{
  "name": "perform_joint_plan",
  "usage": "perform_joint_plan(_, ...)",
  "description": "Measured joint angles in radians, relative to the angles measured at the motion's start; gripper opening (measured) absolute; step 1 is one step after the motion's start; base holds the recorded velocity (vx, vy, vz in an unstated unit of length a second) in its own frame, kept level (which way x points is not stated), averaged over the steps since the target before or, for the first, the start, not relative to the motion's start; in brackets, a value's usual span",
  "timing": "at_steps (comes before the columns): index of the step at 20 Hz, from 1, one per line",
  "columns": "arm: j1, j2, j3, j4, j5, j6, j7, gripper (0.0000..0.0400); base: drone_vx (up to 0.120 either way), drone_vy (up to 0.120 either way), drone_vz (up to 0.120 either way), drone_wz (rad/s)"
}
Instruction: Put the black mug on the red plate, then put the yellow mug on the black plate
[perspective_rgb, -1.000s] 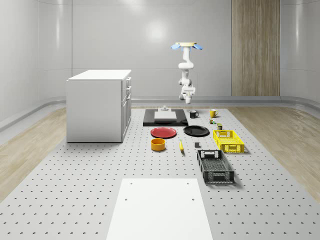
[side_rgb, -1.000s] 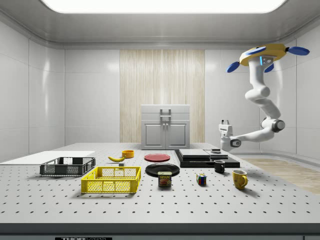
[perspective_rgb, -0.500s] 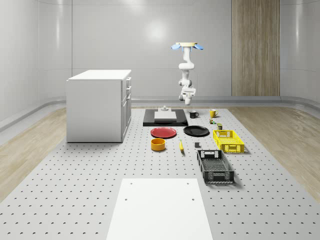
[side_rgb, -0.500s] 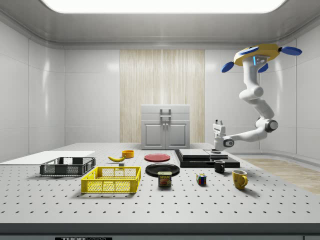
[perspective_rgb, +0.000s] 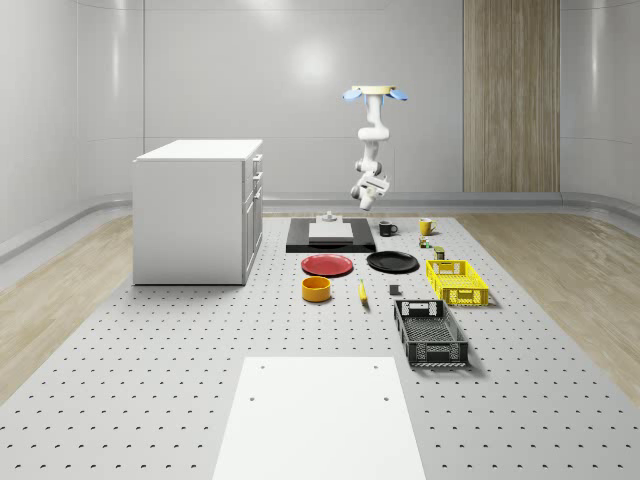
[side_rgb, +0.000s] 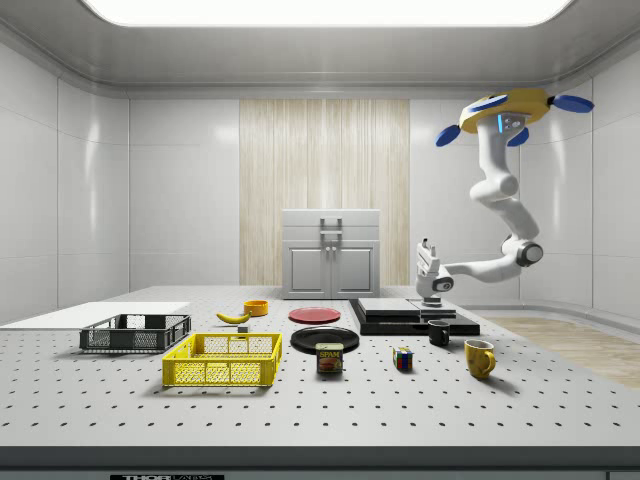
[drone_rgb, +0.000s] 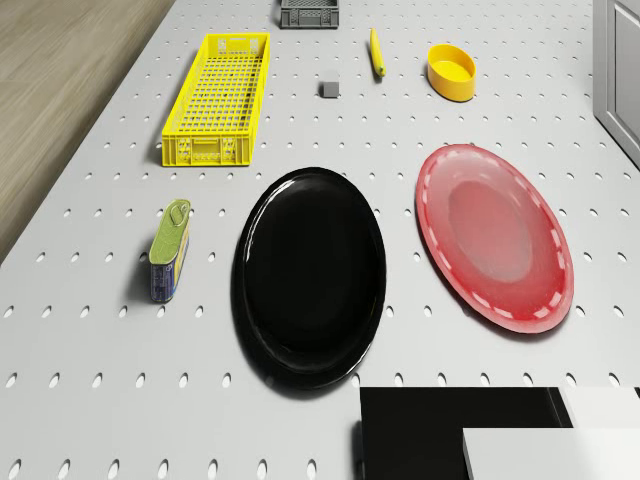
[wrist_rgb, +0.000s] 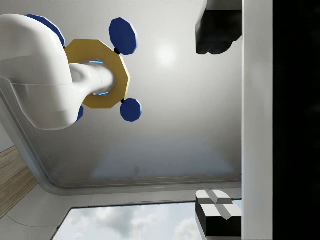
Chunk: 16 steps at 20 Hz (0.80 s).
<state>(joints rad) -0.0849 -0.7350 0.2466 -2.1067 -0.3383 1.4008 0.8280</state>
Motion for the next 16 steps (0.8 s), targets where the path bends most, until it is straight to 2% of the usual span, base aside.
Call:
perform_joint_plan(4,-0.068,-0.024,0.196,-0.104,-0.291,0.015,0.050,0.0400,0.000,0.000,-0.120,0.000)
perform_joint_plan(6,-0.119,-0.046,0.320,-0.201,-0.491,0.024,0.095,0.0400,0.000,0.000,-0.120,0.000)
perform_joint_plan(9,-0.223,-0.088,0.511,-0.392,-0.830,0.024,0.196,0.0400,0.000,0.000,-0.120,0.000)
perform_joint_plan(11,-0.314,-0.117,0.624,-0.519,-1.050,0.003,0.282,0.0400,0.000,0.000,-0.120,0.000)
perform_joint_plan(13,-0.420,-0.145,0.717,-0.620,-1.238,-0.035,0.372,0.0400,0.000,0.000,-0.120,0.000)
perform_joint_plan(16,-0.581,-0.184,0.823,-0.713,-1.437,-0.106,0.492,0.0400,-0.013,0.000,-0.120,0.000)
